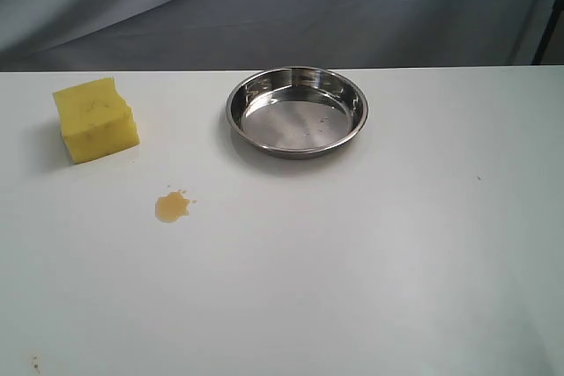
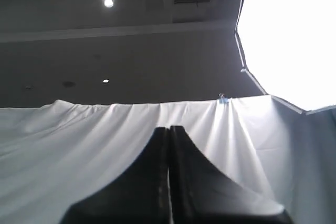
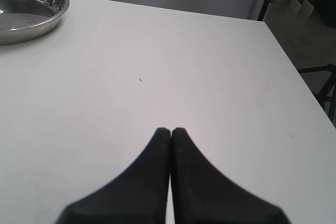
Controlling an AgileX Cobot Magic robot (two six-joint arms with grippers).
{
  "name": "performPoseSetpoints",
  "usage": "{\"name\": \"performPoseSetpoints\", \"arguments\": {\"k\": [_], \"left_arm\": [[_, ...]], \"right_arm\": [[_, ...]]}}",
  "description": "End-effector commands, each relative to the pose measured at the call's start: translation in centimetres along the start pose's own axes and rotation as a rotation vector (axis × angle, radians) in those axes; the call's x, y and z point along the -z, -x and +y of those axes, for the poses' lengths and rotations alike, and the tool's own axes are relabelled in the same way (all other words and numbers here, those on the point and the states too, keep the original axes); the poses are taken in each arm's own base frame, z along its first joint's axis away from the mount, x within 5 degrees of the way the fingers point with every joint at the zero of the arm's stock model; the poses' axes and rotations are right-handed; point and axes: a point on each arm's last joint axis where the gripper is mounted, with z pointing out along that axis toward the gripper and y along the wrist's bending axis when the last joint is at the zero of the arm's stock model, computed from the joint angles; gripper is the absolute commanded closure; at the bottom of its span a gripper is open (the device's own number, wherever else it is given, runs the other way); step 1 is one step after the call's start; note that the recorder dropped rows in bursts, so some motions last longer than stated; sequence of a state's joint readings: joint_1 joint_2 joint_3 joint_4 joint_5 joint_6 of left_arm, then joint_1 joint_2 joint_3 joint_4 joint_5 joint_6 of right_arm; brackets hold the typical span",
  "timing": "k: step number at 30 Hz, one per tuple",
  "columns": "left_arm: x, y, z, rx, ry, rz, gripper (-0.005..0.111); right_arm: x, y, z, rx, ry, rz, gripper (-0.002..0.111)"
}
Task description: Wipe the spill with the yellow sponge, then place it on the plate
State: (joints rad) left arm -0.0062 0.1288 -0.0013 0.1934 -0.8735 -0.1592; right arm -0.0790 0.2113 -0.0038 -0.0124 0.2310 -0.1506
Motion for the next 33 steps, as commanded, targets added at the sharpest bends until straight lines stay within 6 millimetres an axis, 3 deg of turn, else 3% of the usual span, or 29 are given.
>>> {"name": "performPoseSetpoints", "arguments": {"k": [1,13,17,21,27,33], "left_arm": [[0.0,0.1,-0.1,0.096,-0.007,-0.01,0.107],[0.3,-0.7,2.3,0.331,0.266,0.037,0.107],[-1.9,-0.6,2.4,0.28,0.269,0.2,0.107],[-5.5,0.7,3.0,0.077,0.25,0.192,0.107],[-10.4,1.2,3.6,0.048,0.239,0.27,0.107],[-11.1,-0.6,3.5,-0.006,0.208,0.457,0.107]], "right_arm": [[-0.1,-0.1,0.0,-0.007,-0.002,-0.001,0.108],[-0.1,-0.1,0.0,-0.007,-0.002,-0.001,0.108],[-0.1,-0.1,0.0,-0.009,-0.002,-0.001,0.108],[-0.1,-0.1,0.0,-0.009,-0.002,-0.001,0.108],[-0.1,-0.1,0.0,-0.009,-0.002,-0.001,0.108],[-0.1,-0.1,0.0,-0.007,-0.002,-0.001,0.108]]}}
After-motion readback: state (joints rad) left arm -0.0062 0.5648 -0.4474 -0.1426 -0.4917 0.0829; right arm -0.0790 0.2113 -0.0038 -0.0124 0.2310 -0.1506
